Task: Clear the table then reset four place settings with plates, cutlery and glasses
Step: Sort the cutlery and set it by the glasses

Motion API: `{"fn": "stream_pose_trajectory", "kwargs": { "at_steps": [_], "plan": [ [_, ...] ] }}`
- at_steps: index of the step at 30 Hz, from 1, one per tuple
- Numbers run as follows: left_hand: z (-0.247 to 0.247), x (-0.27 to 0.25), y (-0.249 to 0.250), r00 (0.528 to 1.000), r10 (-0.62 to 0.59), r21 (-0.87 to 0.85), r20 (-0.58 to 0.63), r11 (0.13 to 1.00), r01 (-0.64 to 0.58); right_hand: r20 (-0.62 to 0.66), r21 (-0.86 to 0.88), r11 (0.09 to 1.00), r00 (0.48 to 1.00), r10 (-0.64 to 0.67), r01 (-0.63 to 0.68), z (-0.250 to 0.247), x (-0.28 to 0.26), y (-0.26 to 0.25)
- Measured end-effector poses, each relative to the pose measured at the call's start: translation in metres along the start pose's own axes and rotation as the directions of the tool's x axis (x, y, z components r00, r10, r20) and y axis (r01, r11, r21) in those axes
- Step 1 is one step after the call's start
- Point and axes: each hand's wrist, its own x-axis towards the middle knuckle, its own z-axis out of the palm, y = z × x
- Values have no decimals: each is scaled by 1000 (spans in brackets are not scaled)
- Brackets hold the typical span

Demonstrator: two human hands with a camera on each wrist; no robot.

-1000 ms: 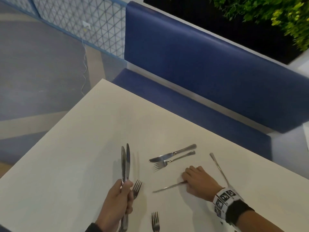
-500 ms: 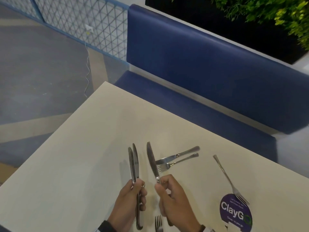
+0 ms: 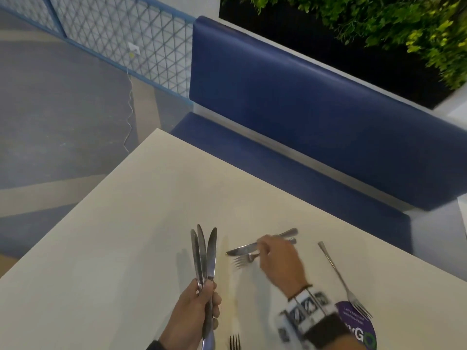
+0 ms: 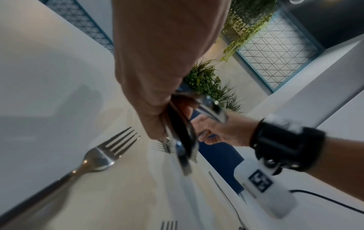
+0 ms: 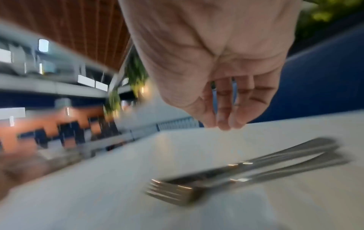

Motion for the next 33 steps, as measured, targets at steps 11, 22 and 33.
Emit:
{"fn": "stream_pose_trajectory", "kwargs": {
  "at_steps": [11, 22, 33],
  "plan": [
    [-28, -7, 9, 999, 4, -134, -49, 991, -10, 257, -526, 781, 938, -234, 338, 12, 56, 75],
    [-17, -11, 16, 998, -55, -176, -16, 983, 51, 235, -189, 954, 954, -184, 231, -3, 35, 32],
    [41, -12, -29, 994, 18, -18, 108, 1000, -16, 113, 638, 739, 975, 189, -218, 28, -128, -30]
  ]
}}
